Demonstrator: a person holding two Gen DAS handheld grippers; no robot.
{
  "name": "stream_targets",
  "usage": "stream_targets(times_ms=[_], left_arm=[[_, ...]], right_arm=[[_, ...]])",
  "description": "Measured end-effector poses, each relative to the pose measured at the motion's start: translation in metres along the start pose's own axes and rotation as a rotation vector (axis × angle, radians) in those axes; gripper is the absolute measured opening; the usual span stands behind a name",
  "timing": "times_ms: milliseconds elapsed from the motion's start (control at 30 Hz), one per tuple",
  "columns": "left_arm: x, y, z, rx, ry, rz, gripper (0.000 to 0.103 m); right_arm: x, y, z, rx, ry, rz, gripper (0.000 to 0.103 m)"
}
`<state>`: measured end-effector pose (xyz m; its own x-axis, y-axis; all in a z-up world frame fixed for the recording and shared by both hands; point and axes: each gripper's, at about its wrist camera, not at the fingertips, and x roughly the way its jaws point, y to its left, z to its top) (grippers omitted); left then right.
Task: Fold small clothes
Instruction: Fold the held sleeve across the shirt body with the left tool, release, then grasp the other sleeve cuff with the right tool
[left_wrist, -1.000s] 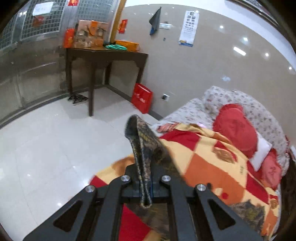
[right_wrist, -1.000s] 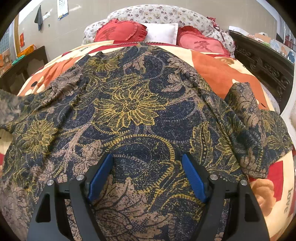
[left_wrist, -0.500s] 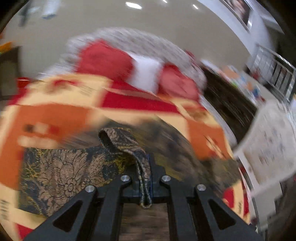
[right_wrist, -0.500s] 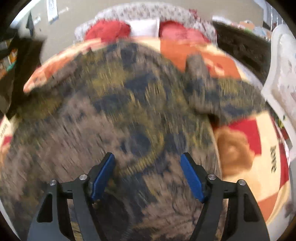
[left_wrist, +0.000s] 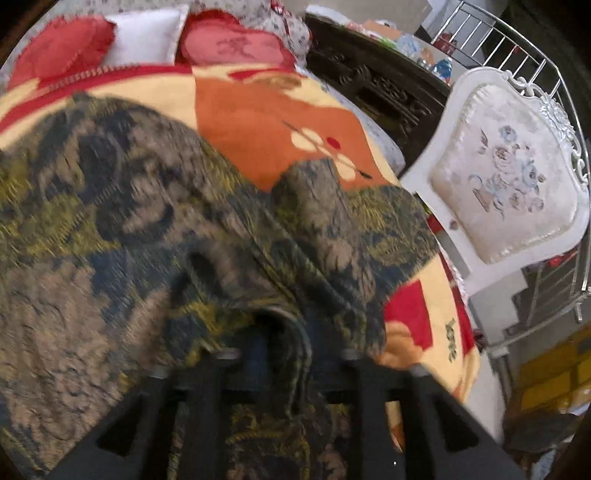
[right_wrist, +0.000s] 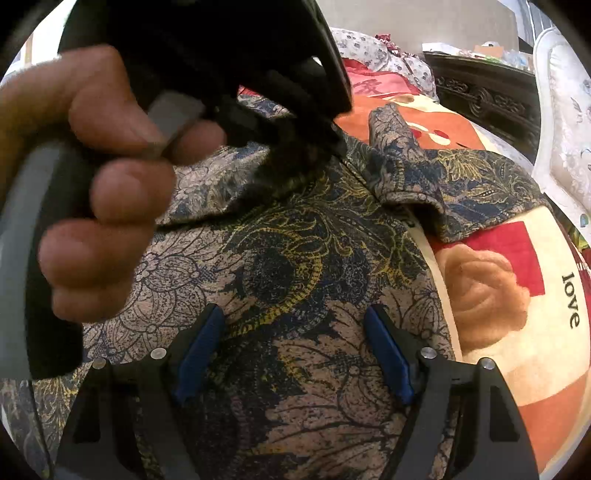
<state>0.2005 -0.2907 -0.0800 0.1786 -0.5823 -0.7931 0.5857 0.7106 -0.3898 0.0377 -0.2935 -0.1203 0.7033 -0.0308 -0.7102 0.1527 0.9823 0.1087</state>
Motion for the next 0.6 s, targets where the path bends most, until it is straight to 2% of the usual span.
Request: stream_targets(times_ms=[33,100,167,233,300,400,433,467,500,567,600], left_arm=[[-0.002,0.001,-0.003,0.002,0.010,-0.018,0.055],[-0.019,0.003,-0.013,0.019,-0.006,-0.028,0.058],[-0.043,0.014,-0.025,0.028,-0.038,-0.018,0.068],[-0.068,0.032,-0.033,0.021,-0.075,0.034,0.076],[-0.088,0.054,-0.040,0.004,-0.097,0.066,0.076],[-0.119,0.098,-0.053,-0.053,-0.153,0.175,0.076],[-0.129,0.114,-0.058,-0.076,-0.184,0.229,0.076],[-0.141,0.135,-0.065,-0.111,-0.222,0.304,0.075],[-0.147,0.148,-0.069,-0.138,-0.242,0.344,0.074],[-0.158,0.183,-0.080,-0.224,-0.283,0.429,0.056],[-0.159,0.194,-0.083,-0.253,-0.284,0.452,0.042]], right_arm=[[0.000,0.001,0.000,0.000,-0.001,0.001,0.080],[-0.001,0.003,0.000,0.000,-0.001,0.001,0.080],[-0.001,0.003,-0.001,-0.001,0.001,0.002,0.080],[-0.001,0.003,0.002,-0.002,0.016,0.002,0.080],[0.002,0.000,0.006,-0.005,0.033,0.006,0.081],[-0.001,0.002,0.014,-0.040,0.079,0.008,0.080],[-0.005,0.002,0.019,-0.051,0.084,0.005,0.074],[-0.013,0.002,0.026,-0.053,0.067,0.004,0.069],[-0.019,0.001,0.032,-0.047,0.045,0.009,0.065],[-0.031,0.003,0.046,-0.046,-0.011,0.030,0.065],[-0.034,0.006,0.055,-0.049,-0.034,0.046,0.065]])
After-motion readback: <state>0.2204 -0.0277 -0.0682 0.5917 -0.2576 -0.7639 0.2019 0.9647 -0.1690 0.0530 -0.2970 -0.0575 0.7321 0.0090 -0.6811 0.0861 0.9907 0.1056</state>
